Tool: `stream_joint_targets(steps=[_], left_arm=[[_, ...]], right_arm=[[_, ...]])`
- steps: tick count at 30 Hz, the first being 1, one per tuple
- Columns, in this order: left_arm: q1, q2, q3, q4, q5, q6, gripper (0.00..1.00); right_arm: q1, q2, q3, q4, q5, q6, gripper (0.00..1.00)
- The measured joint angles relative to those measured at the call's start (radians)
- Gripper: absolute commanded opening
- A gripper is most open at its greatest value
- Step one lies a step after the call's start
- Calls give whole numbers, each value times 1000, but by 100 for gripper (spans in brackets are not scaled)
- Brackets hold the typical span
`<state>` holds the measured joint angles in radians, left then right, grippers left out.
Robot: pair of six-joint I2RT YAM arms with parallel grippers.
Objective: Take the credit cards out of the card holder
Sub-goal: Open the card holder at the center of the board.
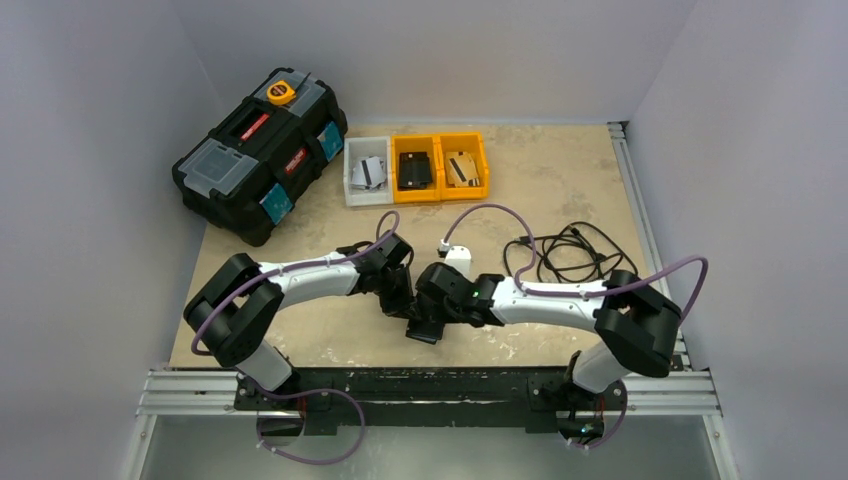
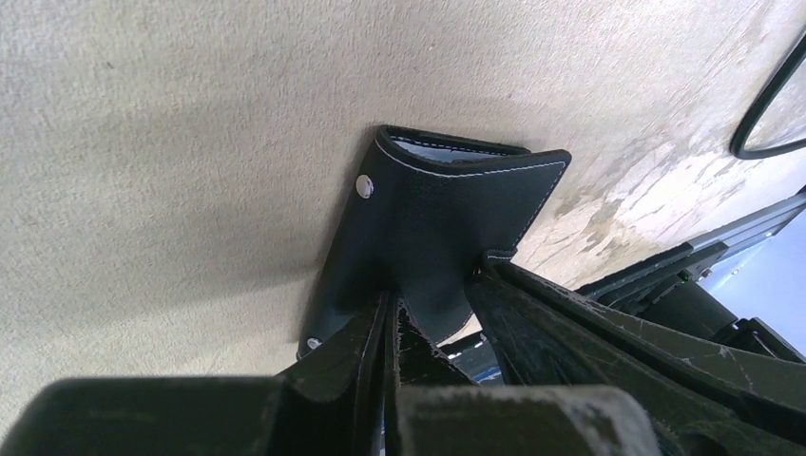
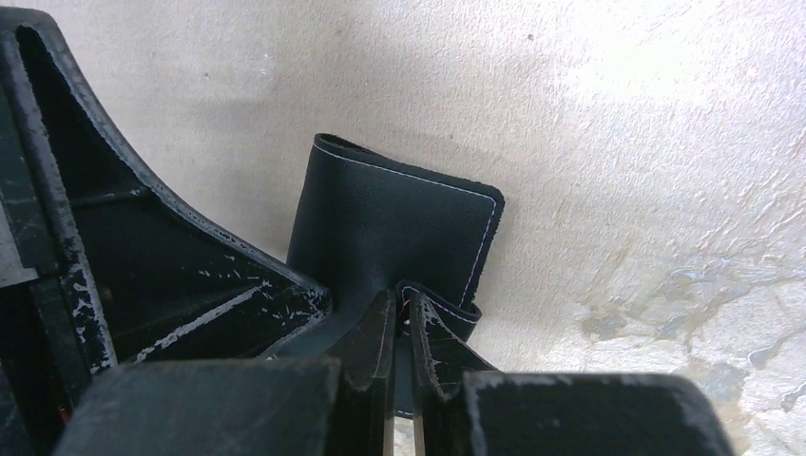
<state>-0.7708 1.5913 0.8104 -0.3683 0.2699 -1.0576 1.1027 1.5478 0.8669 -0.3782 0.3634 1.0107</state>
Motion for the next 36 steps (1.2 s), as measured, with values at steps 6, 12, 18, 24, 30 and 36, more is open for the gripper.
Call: stream_joint_targets(steps=[6,12,18,24,30,36], left_arm=[[0,4,0,3,4,-10,0],[0,5,0,2,4,-17,0],[-1,0,2,-2,0,-6,10],[-8,-87,38,-138,-103,62,30],[35,-242,79,-248,-177,127,34],[74,-304,66,-301,-205,161,31]], right_arm=[[-55,-96,-102,78,-75,12,0],[-148,-196,-206,89,-141,11,0],[-157,-230,-216,85,-163,10,0],[-161,-280,-140,-5,-153,-13,0],[-137,-261,48,-34,-141,-56,0],[-76,-141,173,-30,-145,-78,0]])
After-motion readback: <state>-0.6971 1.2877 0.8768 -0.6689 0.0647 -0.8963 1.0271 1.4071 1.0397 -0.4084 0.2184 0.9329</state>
